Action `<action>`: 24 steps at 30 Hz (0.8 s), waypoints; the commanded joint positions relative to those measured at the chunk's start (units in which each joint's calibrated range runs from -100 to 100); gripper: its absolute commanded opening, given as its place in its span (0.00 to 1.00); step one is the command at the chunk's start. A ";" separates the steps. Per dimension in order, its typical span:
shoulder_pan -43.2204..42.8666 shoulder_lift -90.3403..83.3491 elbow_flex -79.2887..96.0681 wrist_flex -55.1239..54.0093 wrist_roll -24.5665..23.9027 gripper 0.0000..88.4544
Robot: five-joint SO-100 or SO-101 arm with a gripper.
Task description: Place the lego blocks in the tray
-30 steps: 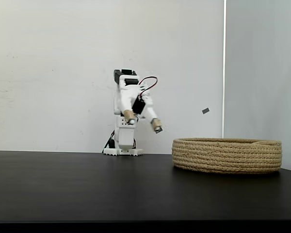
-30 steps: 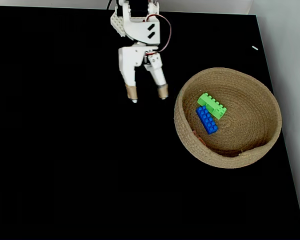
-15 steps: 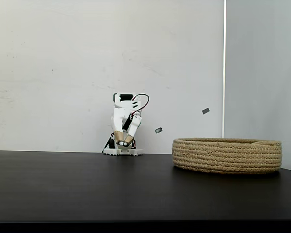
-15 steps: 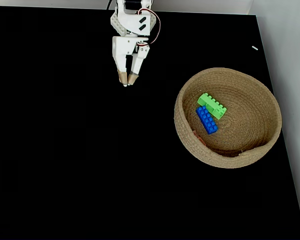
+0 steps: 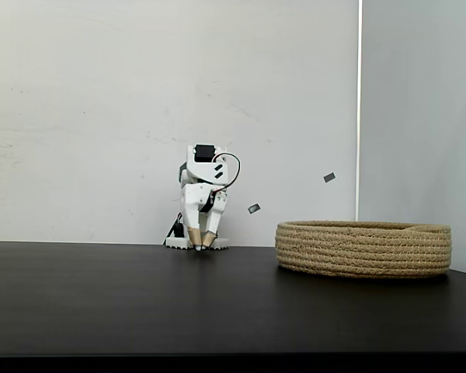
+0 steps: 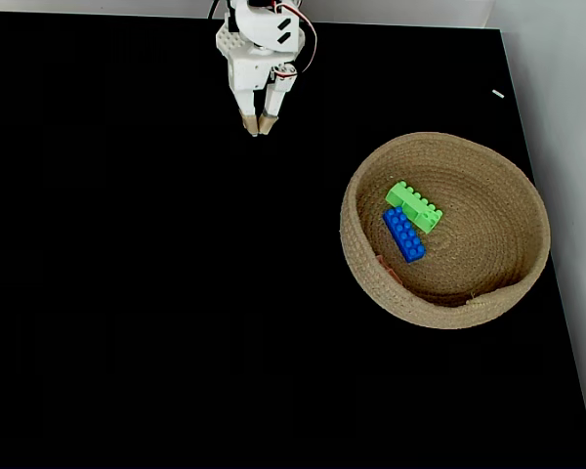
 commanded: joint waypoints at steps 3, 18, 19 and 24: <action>-0.28 -0.41 0.80 0.61 -4.44 0.02; -0.28 -0.41 0.80 0.61 -8.35 0.03; -0.28 -0.41 0.80 0.61 -8.35 0.03; -0.28 -0.41 0.80 0.61 -8.35 0.03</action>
